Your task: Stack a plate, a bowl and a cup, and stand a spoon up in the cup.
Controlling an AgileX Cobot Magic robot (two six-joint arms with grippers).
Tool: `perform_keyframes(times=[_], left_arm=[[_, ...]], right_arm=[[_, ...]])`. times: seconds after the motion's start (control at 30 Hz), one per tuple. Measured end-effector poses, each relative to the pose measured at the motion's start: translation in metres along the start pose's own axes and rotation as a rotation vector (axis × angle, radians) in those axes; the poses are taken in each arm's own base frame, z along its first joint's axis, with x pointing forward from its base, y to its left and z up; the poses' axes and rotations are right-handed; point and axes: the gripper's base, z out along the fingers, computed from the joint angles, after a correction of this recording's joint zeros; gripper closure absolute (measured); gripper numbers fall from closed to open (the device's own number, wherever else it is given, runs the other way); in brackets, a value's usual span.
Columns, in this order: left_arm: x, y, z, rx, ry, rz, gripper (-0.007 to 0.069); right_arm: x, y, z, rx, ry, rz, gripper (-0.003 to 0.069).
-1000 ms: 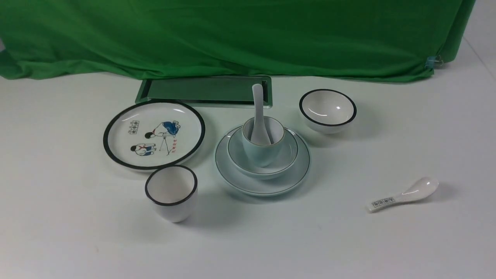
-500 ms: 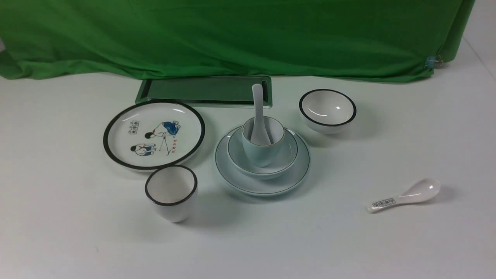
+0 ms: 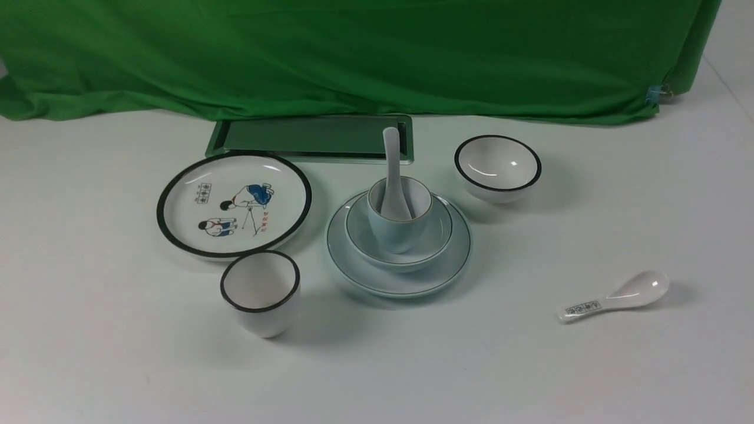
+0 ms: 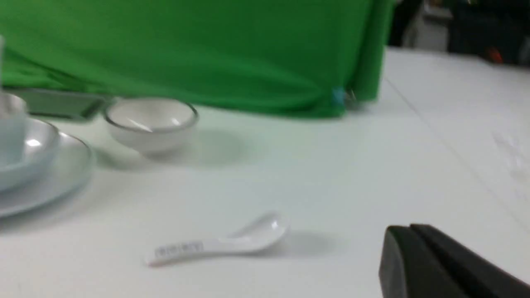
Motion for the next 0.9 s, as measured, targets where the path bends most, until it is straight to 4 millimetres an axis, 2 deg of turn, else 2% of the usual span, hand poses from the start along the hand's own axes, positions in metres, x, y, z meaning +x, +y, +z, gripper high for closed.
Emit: perform_keyframes(times=[0.2, 0.9], left_arm=[[0.0, 0.0, 0.0, 0.0, 0.0, 0.0, 0.0656], [0.0, 0.0001, 0.0, -0.001, 0.0, 0.002, 0.0656]], right_arm=[[0.0079, 0.0, -0.0005, -0.001, 0.086, 0.038, 0.0648], [0.0093, 0.0003, -0.0006, -0.005, 0.101, 0.041, 0.0632]])
